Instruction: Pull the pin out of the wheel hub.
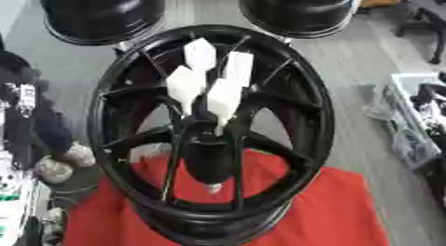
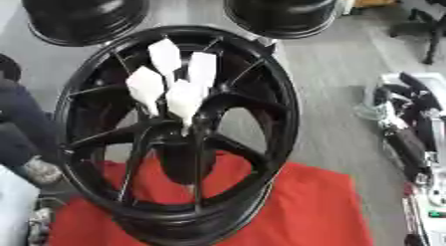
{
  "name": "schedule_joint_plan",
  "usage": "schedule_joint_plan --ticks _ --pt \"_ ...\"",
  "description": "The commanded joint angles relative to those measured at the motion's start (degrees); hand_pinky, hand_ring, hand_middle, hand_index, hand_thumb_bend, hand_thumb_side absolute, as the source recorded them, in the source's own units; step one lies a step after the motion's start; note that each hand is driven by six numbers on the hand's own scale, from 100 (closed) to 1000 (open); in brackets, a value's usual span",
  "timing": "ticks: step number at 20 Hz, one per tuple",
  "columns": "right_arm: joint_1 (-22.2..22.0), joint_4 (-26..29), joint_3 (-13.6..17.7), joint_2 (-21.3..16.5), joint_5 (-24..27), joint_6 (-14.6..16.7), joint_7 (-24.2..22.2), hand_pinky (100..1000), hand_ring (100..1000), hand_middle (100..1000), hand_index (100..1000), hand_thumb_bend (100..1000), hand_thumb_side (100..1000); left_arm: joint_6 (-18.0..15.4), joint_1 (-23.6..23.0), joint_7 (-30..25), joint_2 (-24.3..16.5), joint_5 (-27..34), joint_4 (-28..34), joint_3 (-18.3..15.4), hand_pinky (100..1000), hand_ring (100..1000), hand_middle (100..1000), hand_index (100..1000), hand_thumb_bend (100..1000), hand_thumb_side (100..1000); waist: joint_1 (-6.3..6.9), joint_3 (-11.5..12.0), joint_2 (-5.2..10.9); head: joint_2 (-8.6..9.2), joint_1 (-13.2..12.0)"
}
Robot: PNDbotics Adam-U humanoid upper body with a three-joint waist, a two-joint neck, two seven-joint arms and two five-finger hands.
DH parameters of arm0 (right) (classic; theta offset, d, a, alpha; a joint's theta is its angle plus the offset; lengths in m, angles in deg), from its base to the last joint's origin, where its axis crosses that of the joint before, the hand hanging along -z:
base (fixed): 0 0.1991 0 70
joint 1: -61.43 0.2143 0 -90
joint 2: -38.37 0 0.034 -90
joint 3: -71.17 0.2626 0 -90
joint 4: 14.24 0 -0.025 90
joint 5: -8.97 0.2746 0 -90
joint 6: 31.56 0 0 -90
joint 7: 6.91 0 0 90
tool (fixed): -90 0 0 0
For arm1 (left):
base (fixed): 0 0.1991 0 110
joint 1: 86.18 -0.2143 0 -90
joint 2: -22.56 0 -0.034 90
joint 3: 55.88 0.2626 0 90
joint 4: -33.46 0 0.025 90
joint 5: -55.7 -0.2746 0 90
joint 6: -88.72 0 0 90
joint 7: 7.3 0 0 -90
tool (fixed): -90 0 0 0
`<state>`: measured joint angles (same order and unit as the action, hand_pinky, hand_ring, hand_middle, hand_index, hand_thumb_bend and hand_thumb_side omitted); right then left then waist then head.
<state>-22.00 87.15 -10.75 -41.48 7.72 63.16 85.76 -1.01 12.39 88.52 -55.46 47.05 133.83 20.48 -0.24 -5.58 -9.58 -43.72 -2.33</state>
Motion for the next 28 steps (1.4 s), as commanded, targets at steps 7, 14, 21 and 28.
schedule_joint_plan --ticks 7,14,21,28 --pt "0.4 1.4 0.0 -0.9 0.1 0.1 -0.5 784 715 725 903 236 443 -0.1 0.3 -0.5 -0.5 -0.1 1.1 0.0 682 764 635 772 308 810 -0.04 0.1 1.00 0.05 0.1" --pt "0.2 1.3 -0.1 -1.0 0.1 0.1 -0.8 785 715 725 902 237 444 -0.4 0.9 -1.2 -3.0 -0.6 1.8 0.2 691 781 655 778 350 771 0.04 0.0 1.01 0.25 0.3" --pt "-0.2 1.0 0.3 -1.8 -0.3 0.1 -0.5 785 715 725 902 239 446 -0.9 2.8 -4.9 -12.5 -5.6 7.0 2.0 738 792 712 818 423 711 0.95 0.0 1.08 0.99 1.3" --pt "-0.7 0.6 -0.1 -3.9 -1.0 0.0 -1.0 785 715 726 903 238 448 -6.6 11.9 -10.8 -23.9 -12.0 5.1 11.8 790 795 763 866 462 716 3.89 -0.7 1.54 0.33 1.1"
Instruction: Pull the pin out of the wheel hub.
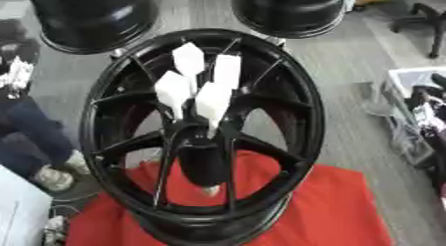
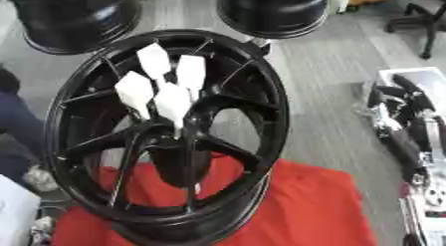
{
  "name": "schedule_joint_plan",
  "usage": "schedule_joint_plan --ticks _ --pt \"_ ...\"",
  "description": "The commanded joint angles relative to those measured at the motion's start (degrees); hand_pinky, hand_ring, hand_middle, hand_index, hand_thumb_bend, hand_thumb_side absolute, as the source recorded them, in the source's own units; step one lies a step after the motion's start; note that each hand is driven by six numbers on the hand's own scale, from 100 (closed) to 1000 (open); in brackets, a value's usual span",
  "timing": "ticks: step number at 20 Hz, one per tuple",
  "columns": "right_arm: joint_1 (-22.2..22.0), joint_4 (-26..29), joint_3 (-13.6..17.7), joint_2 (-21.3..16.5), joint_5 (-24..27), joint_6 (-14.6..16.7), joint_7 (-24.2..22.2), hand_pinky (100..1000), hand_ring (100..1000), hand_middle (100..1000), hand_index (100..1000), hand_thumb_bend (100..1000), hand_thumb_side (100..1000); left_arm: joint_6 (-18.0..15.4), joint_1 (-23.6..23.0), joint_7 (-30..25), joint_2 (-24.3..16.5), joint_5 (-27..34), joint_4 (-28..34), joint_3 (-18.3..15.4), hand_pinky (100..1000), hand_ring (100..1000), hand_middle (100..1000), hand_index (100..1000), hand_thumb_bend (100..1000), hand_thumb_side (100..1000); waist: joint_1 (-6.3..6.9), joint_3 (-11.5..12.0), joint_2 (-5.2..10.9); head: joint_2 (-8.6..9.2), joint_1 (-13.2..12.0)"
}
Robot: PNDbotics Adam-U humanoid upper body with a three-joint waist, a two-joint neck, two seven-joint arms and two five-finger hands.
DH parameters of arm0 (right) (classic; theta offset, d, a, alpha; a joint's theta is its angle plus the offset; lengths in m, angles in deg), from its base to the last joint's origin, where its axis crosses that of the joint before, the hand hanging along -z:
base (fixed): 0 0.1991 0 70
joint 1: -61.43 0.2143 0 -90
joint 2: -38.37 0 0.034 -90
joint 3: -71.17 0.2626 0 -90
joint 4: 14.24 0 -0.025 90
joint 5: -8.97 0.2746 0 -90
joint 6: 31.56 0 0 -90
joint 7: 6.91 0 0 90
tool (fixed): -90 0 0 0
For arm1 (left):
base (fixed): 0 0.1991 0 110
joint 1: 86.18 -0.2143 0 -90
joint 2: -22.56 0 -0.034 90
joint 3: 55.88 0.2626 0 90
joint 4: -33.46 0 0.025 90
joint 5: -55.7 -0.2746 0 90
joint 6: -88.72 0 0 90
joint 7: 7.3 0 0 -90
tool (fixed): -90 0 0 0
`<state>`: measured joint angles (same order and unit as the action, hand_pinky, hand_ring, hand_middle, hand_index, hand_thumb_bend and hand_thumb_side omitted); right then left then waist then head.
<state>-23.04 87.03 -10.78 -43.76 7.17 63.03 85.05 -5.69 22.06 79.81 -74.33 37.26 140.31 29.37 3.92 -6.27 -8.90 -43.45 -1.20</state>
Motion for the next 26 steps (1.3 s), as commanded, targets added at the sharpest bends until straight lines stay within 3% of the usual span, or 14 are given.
schedule_joint_plan --ticks 1,8,11,15,18,26 --pt "0.3 0.6 -0.1 -1.7 -0.5 0.1 -0.3 785 715 726 902 238 448 -2.9 3.8 -3.0 -6.7 -3.2 -2.9 4.5 793 795 766 870 466 712 -0.16 -0.1 0.87 0.06 0.0" --pt "0.1 0.2 -0.5 -1.6 -0.4 0.1 -0.6 785 715 726 903 237 450 -9.7 11.2 -9.8 -17.7 -10.0 -11.6 15.5 809 793 772 873 514 657 -0.55 -1.1 0.89 -0.04 -0.6" --pt "0.3 0.1 -0.7 -1.4 -0.3 0.1 -0.8 785 715 726 904 238 449 -12.7 11.7 -12.8 -22.6 -11.1 -11.3 20.4 813 794 775 876 539 607 -0.87 -1.5 0.72 0.72 -0.2" --pt "0.3 0.0 -0.8 -1.0 -0.1 0.2 -1.0 785 715 726 904 238 450 -16.3 12.8 -16.5 -28.6 -8.2 -9.7 25.7 814 794 776 877 552 571 -1.31 -1.6 0.63 1.19 0.3" --pt "0.5 0.0 -1.0 -0.8 0.0 0.2 -1.2 785 715 726 904 239 450 -17.0 12.7 -19.5 -32.4 -5.3 -7.1 25.2 813 795 780 888 562 575 -1.51 -1.9 0.54 1.59 0.5" --pt "0.4 -0.1 -1.0 -0.8 0.0 0.2 -1.3 785 715 725 904 239 449 -11.4 15.8 -27.1 -31.5 2.2 -4.1 23.7 807 794 784 894 538 580 -1.61 -2.0 0.69 2.39 1.1"
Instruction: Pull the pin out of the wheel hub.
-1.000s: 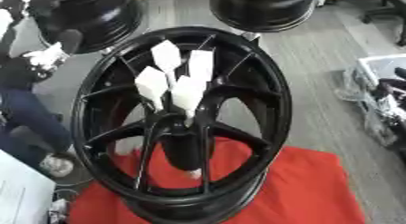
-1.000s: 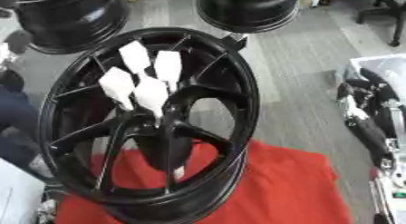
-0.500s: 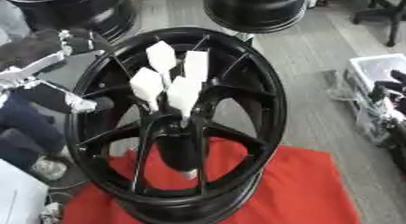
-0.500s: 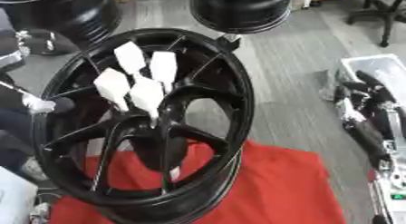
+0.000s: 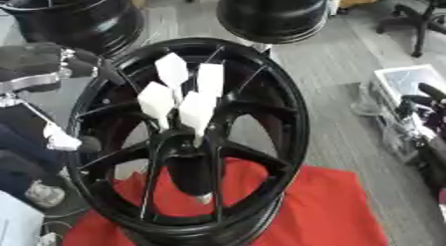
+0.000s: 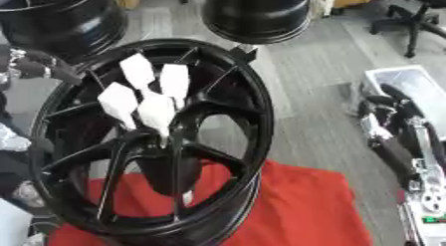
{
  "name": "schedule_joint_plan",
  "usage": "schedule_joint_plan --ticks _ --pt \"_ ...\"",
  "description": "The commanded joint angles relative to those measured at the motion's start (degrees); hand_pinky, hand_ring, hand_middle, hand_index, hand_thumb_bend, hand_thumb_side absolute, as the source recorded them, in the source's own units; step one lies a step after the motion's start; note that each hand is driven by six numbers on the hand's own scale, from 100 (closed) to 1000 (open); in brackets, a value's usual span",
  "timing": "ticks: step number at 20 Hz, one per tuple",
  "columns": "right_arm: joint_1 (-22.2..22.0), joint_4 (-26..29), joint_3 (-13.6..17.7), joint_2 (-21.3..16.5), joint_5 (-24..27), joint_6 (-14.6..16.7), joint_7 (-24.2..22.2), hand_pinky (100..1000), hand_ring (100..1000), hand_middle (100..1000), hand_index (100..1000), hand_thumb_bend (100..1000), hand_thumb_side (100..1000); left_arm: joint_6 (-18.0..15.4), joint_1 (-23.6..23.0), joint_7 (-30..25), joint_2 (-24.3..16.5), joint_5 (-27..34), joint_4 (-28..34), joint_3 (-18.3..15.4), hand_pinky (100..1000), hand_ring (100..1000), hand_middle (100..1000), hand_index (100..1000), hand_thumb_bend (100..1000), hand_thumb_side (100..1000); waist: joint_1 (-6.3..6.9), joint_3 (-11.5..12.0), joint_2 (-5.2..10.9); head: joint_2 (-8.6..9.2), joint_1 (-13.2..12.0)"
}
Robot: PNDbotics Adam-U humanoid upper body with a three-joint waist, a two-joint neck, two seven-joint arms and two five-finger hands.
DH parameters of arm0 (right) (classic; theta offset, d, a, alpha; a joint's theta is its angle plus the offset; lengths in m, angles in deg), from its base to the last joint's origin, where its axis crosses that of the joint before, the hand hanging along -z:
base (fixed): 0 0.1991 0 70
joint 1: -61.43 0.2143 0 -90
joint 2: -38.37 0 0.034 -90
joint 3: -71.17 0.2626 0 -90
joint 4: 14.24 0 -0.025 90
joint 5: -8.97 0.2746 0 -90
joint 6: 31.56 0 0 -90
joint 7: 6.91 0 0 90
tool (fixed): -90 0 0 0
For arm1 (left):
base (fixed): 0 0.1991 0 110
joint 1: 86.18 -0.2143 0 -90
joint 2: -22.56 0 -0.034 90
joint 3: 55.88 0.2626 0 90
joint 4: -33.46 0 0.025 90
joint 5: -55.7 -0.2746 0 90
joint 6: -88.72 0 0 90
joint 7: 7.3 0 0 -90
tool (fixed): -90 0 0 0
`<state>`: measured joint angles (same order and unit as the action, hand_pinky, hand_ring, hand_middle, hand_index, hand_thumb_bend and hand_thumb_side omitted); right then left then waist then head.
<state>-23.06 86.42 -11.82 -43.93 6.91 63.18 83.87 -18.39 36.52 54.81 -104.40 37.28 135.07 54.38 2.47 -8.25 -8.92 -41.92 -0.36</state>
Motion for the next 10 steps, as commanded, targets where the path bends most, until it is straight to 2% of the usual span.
schedule_joint_plan --ticks 1,5,6,10 --pt "0.4 0.6 0.1 -0.6 0.3 0.1 -0.2 785 715 725 904 239 449 1.9 1.6 -3.1 -1.4 3.0 1.3 -1.5 807 794 784 894 538 580 -0.16 0.0 0.73 0.87 0.3" --pt "0.4 0.5 0.1 -0.6 0.3 0.1 -0.1 785 715 725 904 239 449 3.3 2.3 -7.4 -1.3 5.3 2.1 -2.7 807 794 784 894 538 580 -0.18 0.1 0.76 0.85 0.4" --pt "0.4 0.6 0.0 -0.6 0.3 0.1 -0.2 785 715 725 905 237 450 3.3 2.6 -8.4 -0.9 5.7 2.1 -2.6 806 793 783 892 480 499 -0.15 -0.1 0.75 0.97 0.4" --pt "0.4 0.5 0.1 -0.6 0.3 0.1 -0.3 786 715 725 905 234 450 2.6 5.9 -12.5 2.9 5.2 -1.2 1.2 802 792 780 889 467 463 -0.21 -0.4 0.85 1.10 0.6"
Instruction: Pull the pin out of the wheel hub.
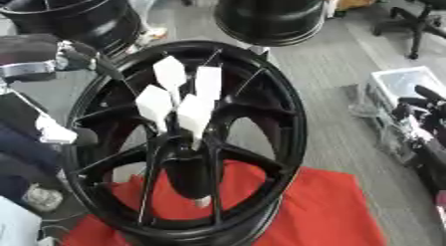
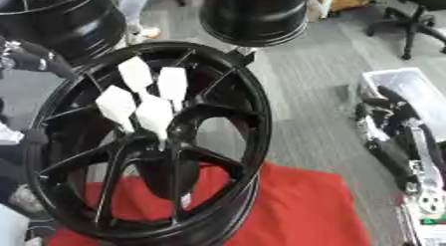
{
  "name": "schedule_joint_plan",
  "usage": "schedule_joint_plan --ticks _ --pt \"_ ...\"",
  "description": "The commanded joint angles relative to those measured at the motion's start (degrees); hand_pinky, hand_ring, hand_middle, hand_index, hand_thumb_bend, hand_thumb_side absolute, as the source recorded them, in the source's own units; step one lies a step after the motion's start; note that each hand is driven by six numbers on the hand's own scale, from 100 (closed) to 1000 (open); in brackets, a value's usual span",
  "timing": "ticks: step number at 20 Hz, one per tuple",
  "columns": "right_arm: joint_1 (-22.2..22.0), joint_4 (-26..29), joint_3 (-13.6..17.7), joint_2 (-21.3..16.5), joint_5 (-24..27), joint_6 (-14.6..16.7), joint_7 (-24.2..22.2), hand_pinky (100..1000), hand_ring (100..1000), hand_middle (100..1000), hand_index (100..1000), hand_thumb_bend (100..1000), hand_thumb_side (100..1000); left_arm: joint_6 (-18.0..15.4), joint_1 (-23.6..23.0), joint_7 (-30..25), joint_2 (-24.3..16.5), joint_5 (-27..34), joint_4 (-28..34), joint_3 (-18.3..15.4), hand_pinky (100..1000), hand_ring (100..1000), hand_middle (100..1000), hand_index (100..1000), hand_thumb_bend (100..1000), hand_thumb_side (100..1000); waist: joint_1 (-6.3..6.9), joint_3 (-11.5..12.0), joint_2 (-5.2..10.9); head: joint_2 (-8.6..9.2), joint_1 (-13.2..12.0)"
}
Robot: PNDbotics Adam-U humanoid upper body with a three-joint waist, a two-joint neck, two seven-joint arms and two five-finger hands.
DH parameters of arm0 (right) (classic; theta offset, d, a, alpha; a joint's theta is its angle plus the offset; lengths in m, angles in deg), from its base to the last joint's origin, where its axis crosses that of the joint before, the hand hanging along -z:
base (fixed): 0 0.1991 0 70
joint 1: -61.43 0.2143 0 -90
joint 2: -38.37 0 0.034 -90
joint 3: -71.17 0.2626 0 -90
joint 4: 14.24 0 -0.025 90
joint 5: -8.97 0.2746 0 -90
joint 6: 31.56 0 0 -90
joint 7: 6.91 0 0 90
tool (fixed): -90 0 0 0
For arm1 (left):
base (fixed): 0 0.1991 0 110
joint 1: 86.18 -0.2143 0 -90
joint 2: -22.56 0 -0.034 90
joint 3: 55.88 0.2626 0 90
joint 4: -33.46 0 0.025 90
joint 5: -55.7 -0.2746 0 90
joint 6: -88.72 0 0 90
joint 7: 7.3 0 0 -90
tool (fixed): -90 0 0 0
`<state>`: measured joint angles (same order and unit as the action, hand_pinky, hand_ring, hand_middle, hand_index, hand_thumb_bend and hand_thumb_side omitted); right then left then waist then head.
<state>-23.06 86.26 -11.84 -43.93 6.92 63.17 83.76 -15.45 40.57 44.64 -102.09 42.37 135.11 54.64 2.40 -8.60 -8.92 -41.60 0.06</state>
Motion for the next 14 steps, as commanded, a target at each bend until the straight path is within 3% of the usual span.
schedule_joint_plan --ticks 1,7,14 --pt "0.4 0.6 0.1 -0.6 0.4 0.1 -0.2 786 715 725 905 234 450 -0.5 2.5 -3.4 1.3 0.1 -1.8 1.1 802 792 780 889 463 457 -0.16 0.0 0.86 0.76 0.2" --pt "0.4 0.6 0.1 -0.5 0.4 0.2 -0.3 785 714 725 905 233 450 -0.9 4.8 -8.2 4.1 0.2 -4.2 1.9 802 794 785 890 448 440 -0.09 -0.1 0.92 0.98 0.1" --pt "0.4 0.6 0.1 -0.4 0.5 0.2 -0.4 785 714 724 906 233 451 -1.1 6.3 -7.1 7.1 -3.1 -8.2 2.6 804 797 796 897 460 439 -0.06 -0.4 0.98 0.96 0.2"
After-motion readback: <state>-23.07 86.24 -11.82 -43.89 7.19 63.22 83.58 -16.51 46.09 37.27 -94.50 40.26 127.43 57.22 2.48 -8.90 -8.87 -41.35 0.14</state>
